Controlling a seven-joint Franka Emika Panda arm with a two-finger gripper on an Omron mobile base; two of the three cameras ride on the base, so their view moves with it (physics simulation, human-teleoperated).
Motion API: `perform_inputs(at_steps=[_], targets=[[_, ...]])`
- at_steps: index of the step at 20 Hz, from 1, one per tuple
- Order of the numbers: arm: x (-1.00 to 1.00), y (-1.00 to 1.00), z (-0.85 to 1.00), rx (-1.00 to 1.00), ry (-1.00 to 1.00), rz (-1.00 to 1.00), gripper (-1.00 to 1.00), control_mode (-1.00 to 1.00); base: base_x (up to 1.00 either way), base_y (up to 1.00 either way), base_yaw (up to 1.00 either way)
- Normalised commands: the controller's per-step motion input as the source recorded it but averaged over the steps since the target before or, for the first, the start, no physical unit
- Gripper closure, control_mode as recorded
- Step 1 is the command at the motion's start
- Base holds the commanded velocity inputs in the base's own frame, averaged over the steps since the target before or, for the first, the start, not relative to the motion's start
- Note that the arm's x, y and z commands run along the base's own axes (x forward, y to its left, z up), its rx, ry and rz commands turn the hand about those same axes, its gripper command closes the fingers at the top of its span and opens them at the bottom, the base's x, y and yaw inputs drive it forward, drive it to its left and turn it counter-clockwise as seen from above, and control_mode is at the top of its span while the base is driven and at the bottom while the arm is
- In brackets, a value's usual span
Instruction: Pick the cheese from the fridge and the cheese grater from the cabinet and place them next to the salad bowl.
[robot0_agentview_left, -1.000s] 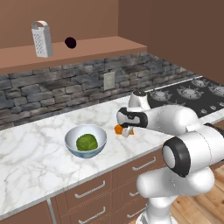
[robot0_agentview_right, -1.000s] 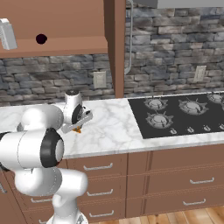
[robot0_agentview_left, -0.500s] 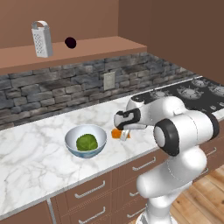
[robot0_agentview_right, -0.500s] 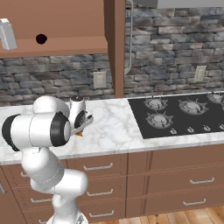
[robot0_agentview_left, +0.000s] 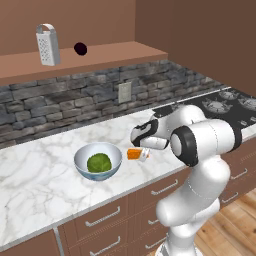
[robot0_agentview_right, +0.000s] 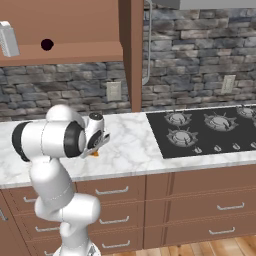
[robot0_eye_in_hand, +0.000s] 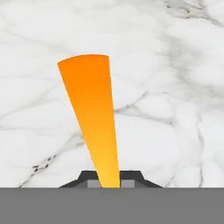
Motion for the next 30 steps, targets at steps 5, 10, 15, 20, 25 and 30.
perform_inputs(at_steps=[5, 10, 15, 20, 25, 30], targets=[[0.12, 0.00, -0.23, 0.05, 0.00, 0.06, -1.00, -1.00, 0.00, 0.00, 0.00], [0.08, 0.03, -0.18, 0.03, -0.01, 0.05, -1.00, -1.00, 0.00, 0.00, 0.00], [0.01, 0.08, -0.05, 0.00, 0.01, 0.03, -1.00, -1.00, 0.00, 0.00, 0.00], [0.00, 0.32, 0.08, -0.07, 0.03, 0.02, -1.00, -1.00, 0.00, 0.00, 0.00], [0.00, 0.26, 0.05, -0.03, 0.01, 0.03, -1.00, -1.00, 0.00, 0.00, 0.00], [0.01, 0.03, 0.17, 0.00, 0.07, 0.00, -1.00, -1.00, 0.00, 0.00, 0.00]])
